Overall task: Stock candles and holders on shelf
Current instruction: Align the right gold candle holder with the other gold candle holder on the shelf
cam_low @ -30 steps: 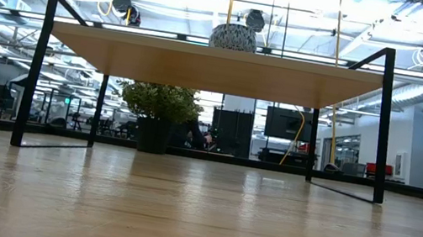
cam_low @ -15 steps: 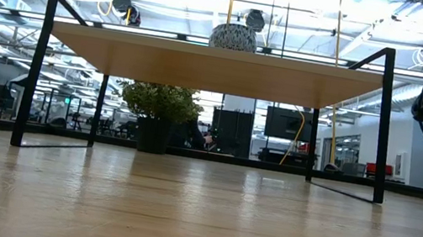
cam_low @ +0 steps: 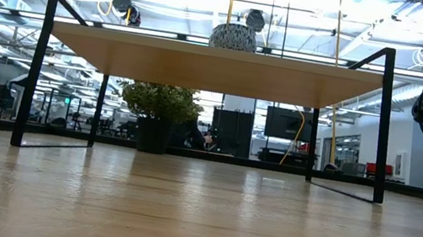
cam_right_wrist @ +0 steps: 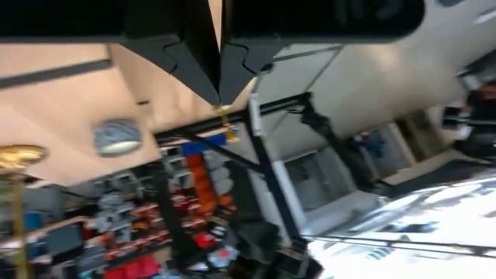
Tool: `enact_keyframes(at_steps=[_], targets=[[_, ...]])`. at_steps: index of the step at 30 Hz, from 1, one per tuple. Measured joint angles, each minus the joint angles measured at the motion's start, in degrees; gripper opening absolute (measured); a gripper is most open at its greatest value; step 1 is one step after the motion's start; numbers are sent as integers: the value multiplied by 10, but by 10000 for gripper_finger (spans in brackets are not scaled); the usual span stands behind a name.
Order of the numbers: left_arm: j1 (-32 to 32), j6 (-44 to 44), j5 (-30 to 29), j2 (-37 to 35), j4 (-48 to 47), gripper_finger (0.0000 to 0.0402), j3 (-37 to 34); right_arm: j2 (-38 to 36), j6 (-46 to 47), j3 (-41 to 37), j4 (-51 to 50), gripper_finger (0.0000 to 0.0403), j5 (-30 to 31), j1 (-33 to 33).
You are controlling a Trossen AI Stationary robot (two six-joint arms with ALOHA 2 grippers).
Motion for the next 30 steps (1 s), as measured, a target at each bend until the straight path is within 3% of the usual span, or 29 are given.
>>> enact_keyframes(at_steps=[4,17,20,24,30], targets=[[-1,0,2,0,0,97,0,0,42,0,-4,0,41,-5],[3,-2,28,17,1,97,0,-14,101,0,1,0,50,-7],[7,-6,40,22,6,97,0,-30,66,0,1,0,15,-7],[7,-7,42,24,4,97,0,-70,30,0,-12,0,-75,-8],[7,-7,31,23,5,97,0,-119,69,0,-135,0,-157,-8]])
